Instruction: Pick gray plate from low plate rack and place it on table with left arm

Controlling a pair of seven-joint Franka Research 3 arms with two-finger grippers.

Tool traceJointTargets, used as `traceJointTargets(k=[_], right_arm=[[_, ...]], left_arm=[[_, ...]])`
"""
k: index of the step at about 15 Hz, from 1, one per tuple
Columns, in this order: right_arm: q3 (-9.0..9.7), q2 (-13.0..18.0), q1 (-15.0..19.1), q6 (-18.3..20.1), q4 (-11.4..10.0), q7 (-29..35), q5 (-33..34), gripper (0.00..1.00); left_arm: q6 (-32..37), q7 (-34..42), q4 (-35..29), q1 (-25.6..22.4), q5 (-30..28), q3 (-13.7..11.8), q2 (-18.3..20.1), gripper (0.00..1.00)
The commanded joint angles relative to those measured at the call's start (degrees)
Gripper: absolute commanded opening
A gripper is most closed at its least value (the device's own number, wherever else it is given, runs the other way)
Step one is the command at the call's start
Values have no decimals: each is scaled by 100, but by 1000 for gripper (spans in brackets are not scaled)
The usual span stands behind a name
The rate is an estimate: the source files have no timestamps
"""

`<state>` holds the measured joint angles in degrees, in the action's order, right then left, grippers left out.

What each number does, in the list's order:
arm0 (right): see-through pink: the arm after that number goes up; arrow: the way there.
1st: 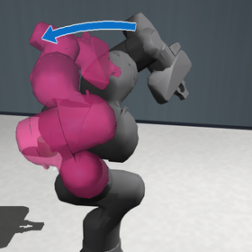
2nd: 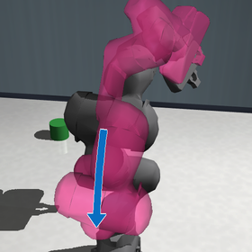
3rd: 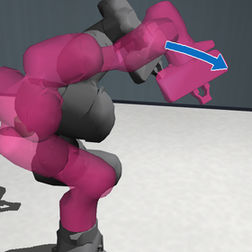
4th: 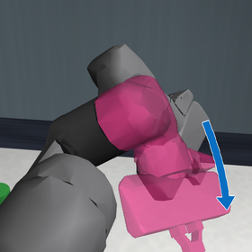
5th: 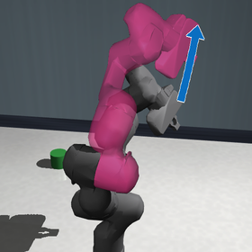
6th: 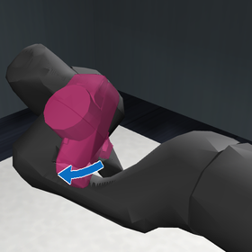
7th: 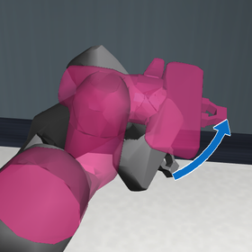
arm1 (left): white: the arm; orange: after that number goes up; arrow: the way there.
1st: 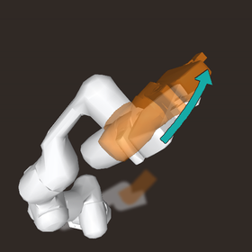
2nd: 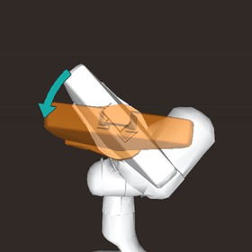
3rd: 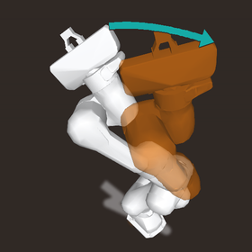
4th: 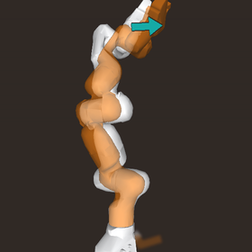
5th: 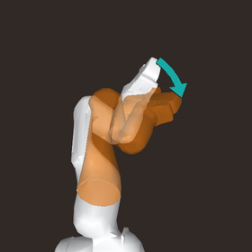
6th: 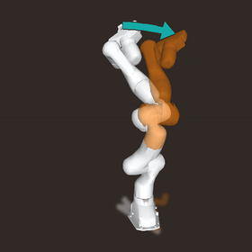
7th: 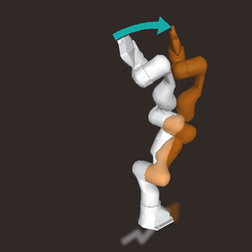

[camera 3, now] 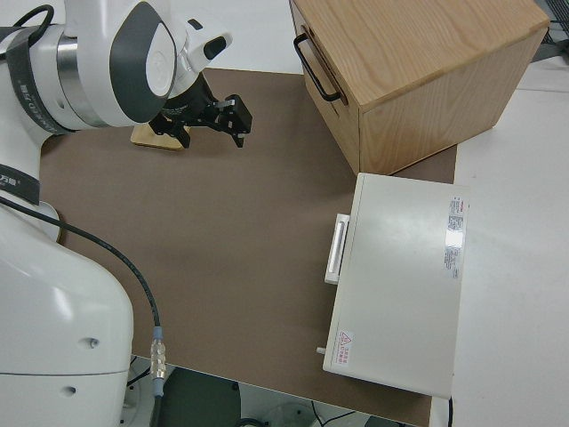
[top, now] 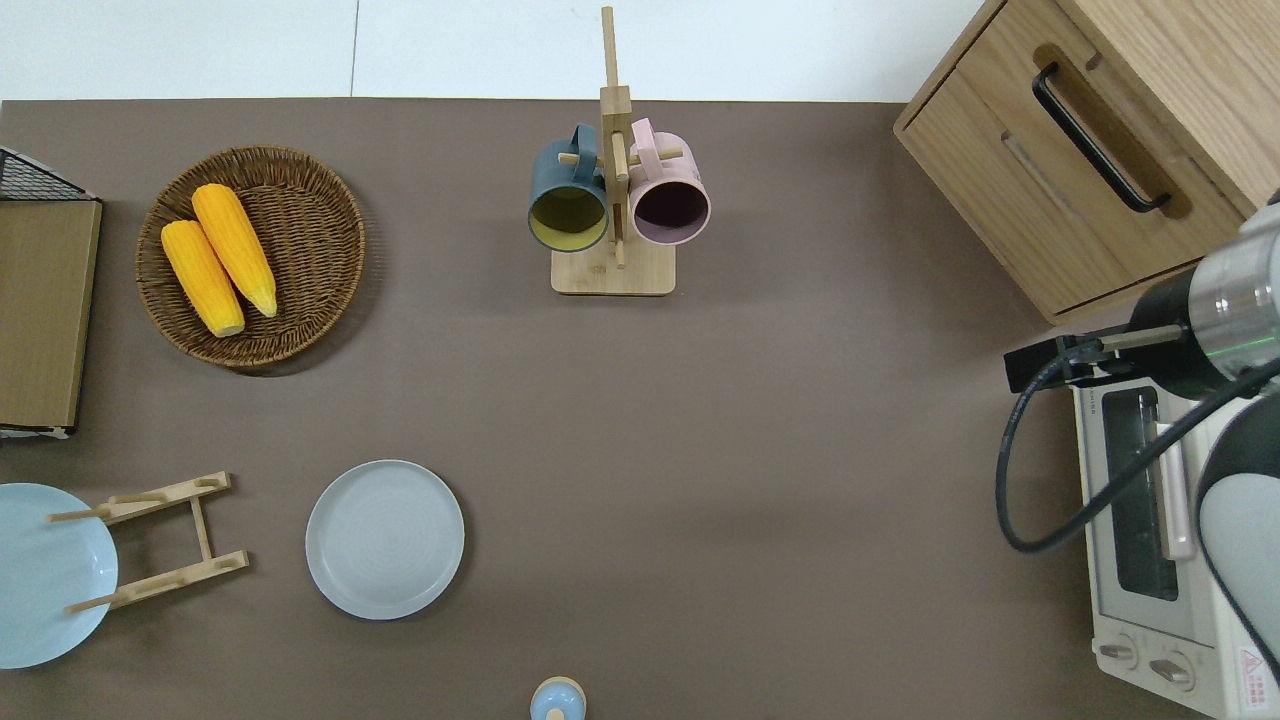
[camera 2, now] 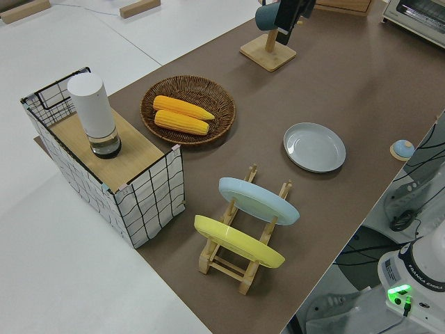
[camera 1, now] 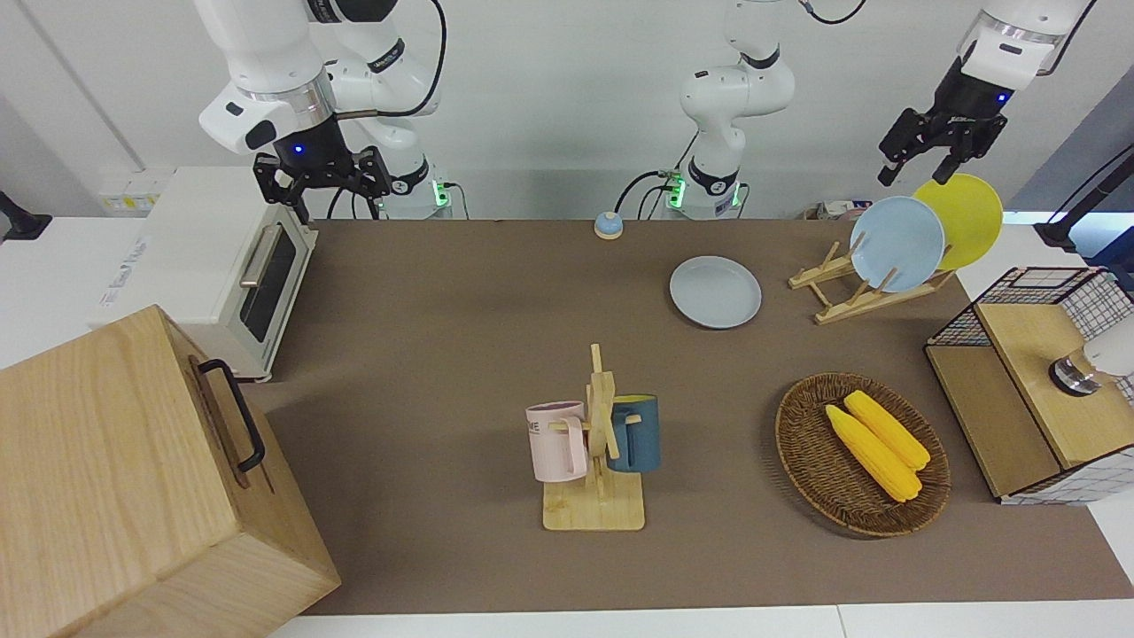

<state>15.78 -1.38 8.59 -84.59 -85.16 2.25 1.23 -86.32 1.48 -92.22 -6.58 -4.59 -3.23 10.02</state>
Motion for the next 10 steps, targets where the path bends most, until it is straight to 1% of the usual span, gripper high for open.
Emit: traceJointTargets(k=[1, 3, 4, 5, 7, 9, 10], right_arm=[[101, 15, 108, 82, 52, 74, 9, 983], [101, 15, 108, 83, 52, 74, 9, 983], [101, 7, 108, 83, 52, 74, 9, 983], [101, 7, 108, 83, 52, 74, 9, 983], [101, 15, 108, 83, 52, 74, 9, 983], [101, 15, 108, 82, 52, 74, 9, 983], [101, 15, 108, 83, 52, 74, 9, 983]], left_arm=[[264, -227, 91, 77, 292, 68, 27, 1000], [388, -438, 47, 104, 292, 120, 62, 998], [388, -447, 29, 209, 292, 129, 53, 991], [388, -439, 20, 401, 292, 68, 53, 991], [379, -447, -23, 639, 292, -20, 44, 991], [274, -412, -103, 1060, 292, -221, 1, 991], [204, -395, -129, 1254, 292, -396, -26, 989]])
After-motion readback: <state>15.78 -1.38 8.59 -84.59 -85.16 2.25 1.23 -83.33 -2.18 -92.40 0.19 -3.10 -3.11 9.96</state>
